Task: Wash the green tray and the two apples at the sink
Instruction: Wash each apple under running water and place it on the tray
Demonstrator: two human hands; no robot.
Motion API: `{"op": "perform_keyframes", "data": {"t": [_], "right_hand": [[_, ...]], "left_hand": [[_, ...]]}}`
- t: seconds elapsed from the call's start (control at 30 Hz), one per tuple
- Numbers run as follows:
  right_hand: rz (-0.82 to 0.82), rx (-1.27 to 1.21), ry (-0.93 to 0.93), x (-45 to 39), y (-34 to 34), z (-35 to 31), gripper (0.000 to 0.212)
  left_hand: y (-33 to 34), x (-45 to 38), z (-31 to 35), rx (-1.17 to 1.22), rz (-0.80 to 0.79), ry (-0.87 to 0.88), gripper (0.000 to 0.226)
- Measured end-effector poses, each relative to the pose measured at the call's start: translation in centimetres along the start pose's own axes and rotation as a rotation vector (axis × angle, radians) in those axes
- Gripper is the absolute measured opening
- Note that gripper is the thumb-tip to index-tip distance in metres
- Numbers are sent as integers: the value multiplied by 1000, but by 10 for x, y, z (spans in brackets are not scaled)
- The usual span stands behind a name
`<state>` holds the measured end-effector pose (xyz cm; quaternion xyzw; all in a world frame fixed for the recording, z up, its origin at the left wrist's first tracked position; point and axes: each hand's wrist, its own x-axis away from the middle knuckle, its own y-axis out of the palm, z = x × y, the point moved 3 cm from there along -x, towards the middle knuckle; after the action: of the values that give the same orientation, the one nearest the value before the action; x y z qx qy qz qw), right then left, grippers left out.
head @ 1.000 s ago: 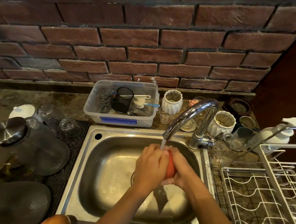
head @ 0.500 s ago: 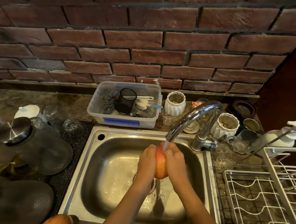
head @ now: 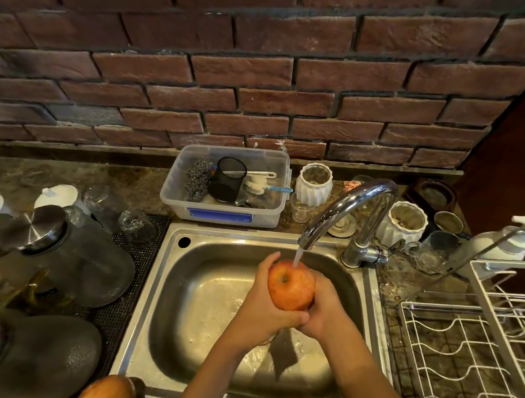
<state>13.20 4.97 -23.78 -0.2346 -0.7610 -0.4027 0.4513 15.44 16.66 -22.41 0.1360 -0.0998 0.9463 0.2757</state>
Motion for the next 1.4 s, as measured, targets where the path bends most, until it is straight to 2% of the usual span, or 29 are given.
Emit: {"op": "perform_keyframes", "data": {"t": [0.1,0.17,0.33,0.43,0.57,0.67,0.73,0.77,0.9,1.1,1.23,1.4], "right_hand": [[-30,2,46,2,-6,-2,61],[-43,-16,-13,3,-9,-4,61],[12,141,-508,24,-41,-4,34],[187,586,-729,45,-87,16,28],[432,1186,-845,59,-160,65,51],[532,1558,-753,61,-205,99,70],[593,1708,-689,61,-224,114,84],[610,1738,-727,62,-227,119,90],[585,1766,-874,67,-222,127,74],[607,1872,-776,60,-228,132,77],[629,1877,-695,64,-226,133,88],[718,1941,-691,53,-235,136,94]], "left_hand": [[1,-5,10,-114,78,13,96],[4,-8,15,-141,108,12,93],[6,-11,18,-124,173,14,96],[5,-10,17,-128,172,17,98],[6,-4,15,-112,179,8,99],[9,1,15,-114,173,-6,97],[10,5,12,-110,167,-15,98],[10,7,11,-109,169,-15,97],[11,16,7,-110,197,-3,92],[12,37,-1,-159,240,13,90],[11,57,-6,-189,260,33,85],[3,89,-15,-207,288,24,87]]}}
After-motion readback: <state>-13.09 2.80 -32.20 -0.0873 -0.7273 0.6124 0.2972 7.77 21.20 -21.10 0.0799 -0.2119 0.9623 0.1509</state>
